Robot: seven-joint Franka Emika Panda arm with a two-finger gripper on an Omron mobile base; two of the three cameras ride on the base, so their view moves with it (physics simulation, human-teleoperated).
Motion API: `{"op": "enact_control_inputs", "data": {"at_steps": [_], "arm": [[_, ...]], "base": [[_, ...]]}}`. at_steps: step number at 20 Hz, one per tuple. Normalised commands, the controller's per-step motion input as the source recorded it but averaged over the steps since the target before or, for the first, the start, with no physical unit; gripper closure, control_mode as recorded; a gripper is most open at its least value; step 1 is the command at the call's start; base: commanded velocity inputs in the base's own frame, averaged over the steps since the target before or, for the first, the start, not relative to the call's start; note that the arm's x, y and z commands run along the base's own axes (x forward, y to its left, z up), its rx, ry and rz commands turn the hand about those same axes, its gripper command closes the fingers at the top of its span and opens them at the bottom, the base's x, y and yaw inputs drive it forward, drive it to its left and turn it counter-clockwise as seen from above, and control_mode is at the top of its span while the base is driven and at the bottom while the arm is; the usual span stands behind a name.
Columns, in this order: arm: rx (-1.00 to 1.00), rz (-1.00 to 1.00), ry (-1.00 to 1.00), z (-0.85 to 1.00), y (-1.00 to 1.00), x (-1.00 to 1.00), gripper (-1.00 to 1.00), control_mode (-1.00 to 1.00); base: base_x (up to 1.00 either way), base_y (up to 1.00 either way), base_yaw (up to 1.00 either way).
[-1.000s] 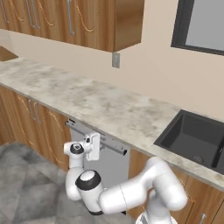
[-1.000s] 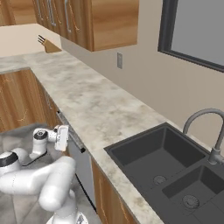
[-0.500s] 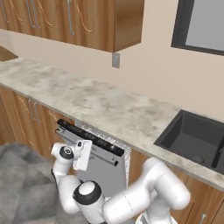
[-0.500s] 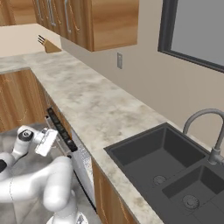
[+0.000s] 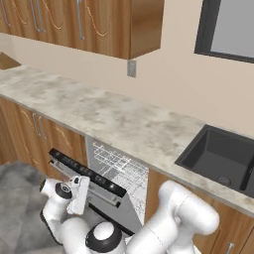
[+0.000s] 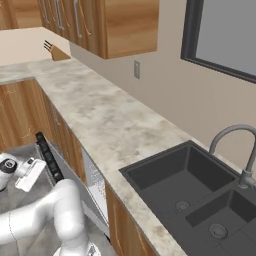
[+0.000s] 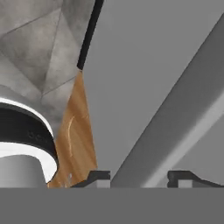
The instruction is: Open the dishwasher door and pull out the top rack.
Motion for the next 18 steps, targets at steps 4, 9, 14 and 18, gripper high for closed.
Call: {"op": "enact_control_inputs", "data": {"at_steps": [4, 9, 14, 18], "arm": [[0.20, 0.00, 0.39, -1.00, 0.93, -1.00, 1.00, -1.00], [0.23, 0.00, 0.44, -0.98, 0.65, -0.99, 1.00, -1.00], [0.20, 0.00, 0.41, -0.62, 0.30, -0.62, -1.00, -1.00], [0.11, -0.02, 0.08, 0.34, 0.31, -0.48, -1.00, -1.00]], "base": [[0.00, 0.00, 0.00], [0.00, 0.00, 0.00], [0.00, 0.00, 0.00], [0.00, 0.00, 0.00]]}}
